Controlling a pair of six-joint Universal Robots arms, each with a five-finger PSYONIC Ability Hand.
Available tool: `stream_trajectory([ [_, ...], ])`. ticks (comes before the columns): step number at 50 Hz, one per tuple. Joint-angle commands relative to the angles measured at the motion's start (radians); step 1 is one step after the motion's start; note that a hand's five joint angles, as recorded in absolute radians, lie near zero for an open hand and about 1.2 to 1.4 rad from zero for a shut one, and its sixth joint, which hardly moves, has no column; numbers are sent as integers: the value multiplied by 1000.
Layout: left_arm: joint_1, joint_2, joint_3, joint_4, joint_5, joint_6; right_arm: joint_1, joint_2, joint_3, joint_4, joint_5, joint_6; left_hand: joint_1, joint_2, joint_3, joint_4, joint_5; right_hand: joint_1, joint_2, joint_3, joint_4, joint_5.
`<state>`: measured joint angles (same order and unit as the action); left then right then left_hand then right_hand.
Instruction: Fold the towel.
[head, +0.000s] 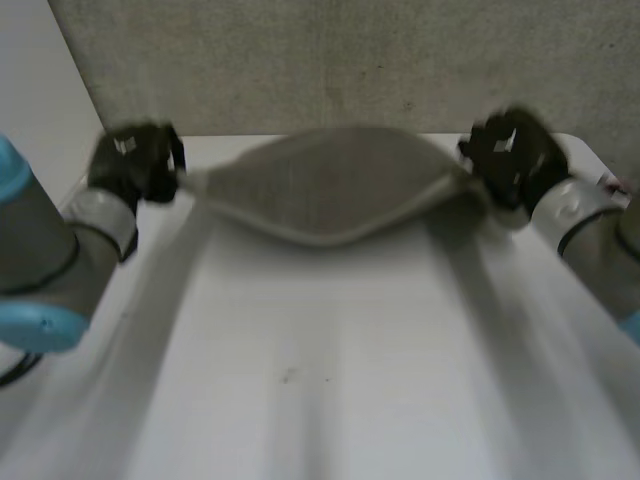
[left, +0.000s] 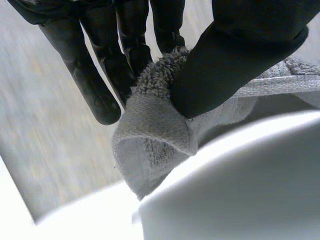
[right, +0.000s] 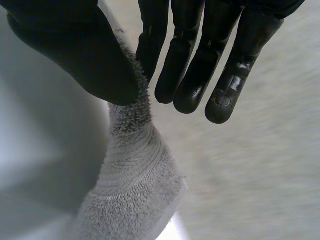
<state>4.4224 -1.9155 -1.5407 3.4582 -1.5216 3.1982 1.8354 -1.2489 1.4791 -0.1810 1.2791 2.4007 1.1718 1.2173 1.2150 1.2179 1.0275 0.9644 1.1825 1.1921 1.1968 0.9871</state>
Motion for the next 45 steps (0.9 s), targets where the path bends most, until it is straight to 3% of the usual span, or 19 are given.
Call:
stream_trajectory([
  [1, 38, -51, -188, 53, 12, 84, -27, 143, 150, 8, -53, 21, 224, 179, 181, 178, 194, 432, 214, 204, 199, 235],
  [8, 120, -30, -234, 52, 15, 146, -74, 187, 201, 14, -63, 81, 224, 179, 181, 178, 194, 432, 214, 204, 199, 235],
  [12, 147, -1, -237, 50, 15, 146, -122, 174, 208, 12, -70, 185, 224, 179, 181, 178, 194, 58, -160, -170, -174, -139],
  [15, 169, 12, -239, 47, 15, 146, -152, 163, 210, 9, -73, 274, 224, 179, 181, 178, 194, -89, -307, -317, -321, -286],
  [22, 189, 18, -239, 45, 15, 143, -200, 158, 205, -2, -76, 393, 224, 179, 181, 178, 194, -160, -378, -388, -392, -357],
  [37, 175, 13, -262, 45, 17, 143, -202, 167, 208, -14, -75, 290, 224, 179, 181, 178, 194, -225, -443, -452, -457, -422],
  [45, 172, 10, -262, 45, 17, 143, -188, 170, 233, -129, -61, 259, 224, 179, 181, 178, 194, -210, -428, -438, -442, -407],
])
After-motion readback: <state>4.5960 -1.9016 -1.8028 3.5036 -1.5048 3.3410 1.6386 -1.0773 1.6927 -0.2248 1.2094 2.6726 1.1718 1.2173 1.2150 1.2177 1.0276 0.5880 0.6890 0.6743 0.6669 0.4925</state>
